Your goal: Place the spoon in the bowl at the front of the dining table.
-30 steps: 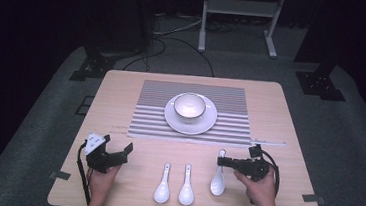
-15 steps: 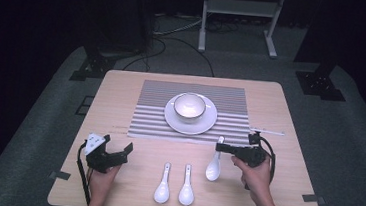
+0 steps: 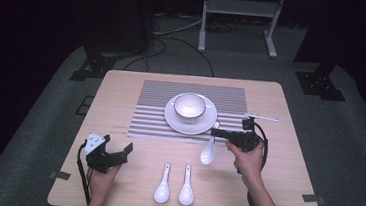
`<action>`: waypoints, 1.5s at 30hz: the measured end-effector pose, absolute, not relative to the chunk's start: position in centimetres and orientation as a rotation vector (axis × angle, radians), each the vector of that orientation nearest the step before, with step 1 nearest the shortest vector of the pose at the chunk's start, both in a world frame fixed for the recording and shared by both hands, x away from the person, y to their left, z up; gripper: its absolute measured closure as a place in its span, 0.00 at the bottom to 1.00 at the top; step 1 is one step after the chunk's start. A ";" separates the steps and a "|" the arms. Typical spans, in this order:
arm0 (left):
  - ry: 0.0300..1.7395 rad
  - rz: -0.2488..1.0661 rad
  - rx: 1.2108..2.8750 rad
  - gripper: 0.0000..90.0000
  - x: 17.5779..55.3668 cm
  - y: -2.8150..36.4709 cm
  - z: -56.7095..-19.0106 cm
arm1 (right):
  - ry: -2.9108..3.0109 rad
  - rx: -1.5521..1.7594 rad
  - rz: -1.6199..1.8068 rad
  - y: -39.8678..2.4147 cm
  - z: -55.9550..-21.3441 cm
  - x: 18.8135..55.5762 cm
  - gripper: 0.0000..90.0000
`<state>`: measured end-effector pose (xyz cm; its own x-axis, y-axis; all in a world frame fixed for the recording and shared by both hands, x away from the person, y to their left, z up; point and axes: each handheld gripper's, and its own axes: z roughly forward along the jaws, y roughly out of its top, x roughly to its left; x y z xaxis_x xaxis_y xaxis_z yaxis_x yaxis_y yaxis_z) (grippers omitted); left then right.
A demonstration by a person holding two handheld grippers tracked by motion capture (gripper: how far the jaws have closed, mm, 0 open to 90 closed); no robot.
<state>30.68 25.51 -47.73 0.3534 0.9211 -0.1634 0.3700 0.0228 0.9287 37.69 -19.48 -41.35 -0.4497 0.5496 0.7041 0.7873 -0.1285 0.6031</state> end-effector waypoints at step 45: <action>1.204 0.648 1.545 0.00 30.7 25.6 -47.8 | -1.776 -1.684 -1.727 -16.5 -39.3 45.3 0.94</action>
